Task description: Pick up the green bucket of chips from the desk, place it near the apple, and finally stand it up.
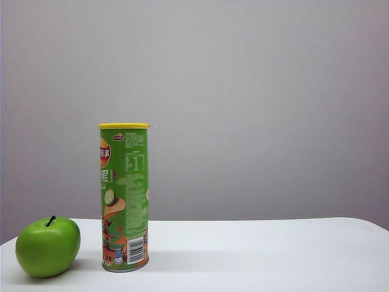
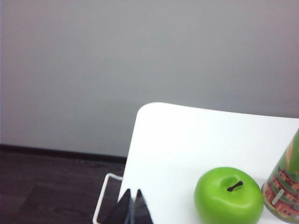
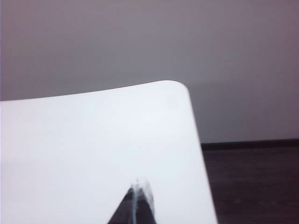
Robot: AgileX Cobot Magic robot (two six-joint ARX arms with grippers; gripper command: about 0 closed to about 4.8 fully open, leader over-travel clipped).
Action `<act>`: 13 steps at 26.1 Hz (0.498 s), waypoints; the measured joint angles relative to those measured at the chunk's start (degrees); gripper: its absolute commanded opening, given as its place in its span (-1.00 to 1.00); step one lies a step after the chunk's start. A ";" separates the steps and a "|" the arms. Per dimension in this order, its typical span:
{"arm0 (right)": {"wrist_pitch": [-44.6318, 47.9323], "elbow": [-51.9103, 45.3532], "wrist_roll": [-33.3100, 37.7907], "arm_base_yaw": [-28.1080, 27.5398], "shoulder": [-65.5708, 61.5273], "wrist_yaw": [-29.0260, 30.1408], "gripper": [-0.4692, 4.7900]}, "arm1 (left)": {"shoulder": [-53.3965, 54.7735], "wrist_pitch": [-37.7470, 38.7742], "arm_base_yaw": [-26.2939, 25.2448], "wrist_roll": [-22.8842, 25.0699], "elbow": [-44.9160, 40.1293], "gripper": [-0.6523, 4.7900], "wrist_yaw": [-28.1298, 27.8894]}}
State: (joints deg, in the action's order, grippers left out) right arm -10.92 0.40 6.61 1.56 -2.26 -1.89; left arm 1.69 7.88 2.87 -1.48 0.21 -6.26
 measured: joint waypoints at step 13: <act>0.20 0.00 0.59 0.00 0.11 -1.11 -0.82 | -1.64 0.17 0.00 -2.21 0.04 -0.76 3.28</act>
State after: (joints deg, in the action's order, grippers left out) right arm -10.72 0.40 7.20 1.56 -2.15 -3.01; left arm 0.05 8.05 2.87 -3.68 0.25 -2.98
